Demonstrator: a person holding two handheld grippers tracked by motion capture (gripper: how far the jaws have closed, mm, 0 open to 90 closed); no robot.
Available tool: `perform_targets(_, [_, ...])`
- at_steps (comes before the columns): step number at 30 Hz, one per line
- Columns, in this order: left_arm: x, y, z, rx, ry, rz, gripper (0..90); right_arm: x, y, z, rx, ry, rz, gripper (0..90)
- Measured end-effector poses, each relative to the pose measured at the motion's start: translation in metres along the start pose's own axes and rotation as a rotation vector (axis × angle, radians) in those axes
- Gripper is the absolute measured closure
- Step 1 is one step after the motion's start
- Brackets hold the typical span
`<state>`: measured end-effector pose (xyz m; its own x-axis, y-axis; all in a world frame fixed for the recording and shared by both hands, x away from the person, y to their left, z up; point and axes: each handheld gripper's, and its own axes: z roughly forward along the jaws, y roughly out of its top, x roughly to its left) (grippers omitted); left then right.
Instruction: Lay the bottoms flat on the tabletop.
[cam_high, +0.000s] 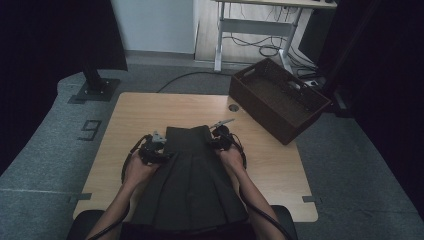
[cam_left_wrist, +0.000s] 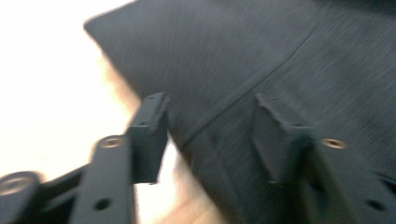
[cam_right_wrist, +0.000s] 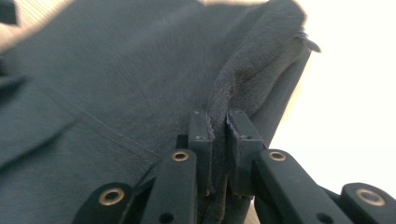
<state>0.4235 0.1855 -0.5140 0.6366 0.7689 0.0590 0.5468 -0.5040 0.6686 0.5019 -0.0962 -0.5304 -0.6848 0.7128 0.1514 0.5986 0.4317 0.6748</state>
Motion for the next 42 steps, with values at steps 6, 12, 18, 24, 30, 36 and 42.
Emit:
perform_targets(6, [0.001, -0.006, -0.01, -0.018, -0.014, -0.031, 27.1, -0.003, -0.003, -0.005, -0.03, -0.071, -0.028, 51.2])
perform_targets(12, [-0.004, -0.023, -0.025, -0.009, -0.075, -0.061, 21.1, -0.01, -0.006, -0.012, -0.036, -0.127, -0.032, 34.5])
perform_targets(18, [-0.014, -0.044, -0.021, 0.056, -0.083, -0.041, 19.5, -0.01, -0.018, -0.008, -0.017, -0.132, -0.019, 34.3])
perform_targets(24, [-0.009, -0.038, -0.009, 0.067, -0.074, -0.027, 17.2, -0.01, -0.028, -0.016, -0.016, -0.153, -0.021, 34.2])
perform_targets(30, [0.005, -0.028, 0.004, 0.067, -0.108, -0.063, 15.4, -0.015, -0.043, -0.03, -0.025, -0.166, 0.01, 33.9])
perform_targets(36, [0.003, -0.012, -0.019, -0.035, -0.148, -0.068, 16.0, -0.022, -0.049, -0.032, -0.039, -0.142, 0.056, 31.0])
perform_targets(42, [-0.022, -0.014, -0.029, -0.034, -0.217, -0.015, 4.8, -0.023, -0.048, -0.032, -0.034, -0.14, 0.052, 29.8])
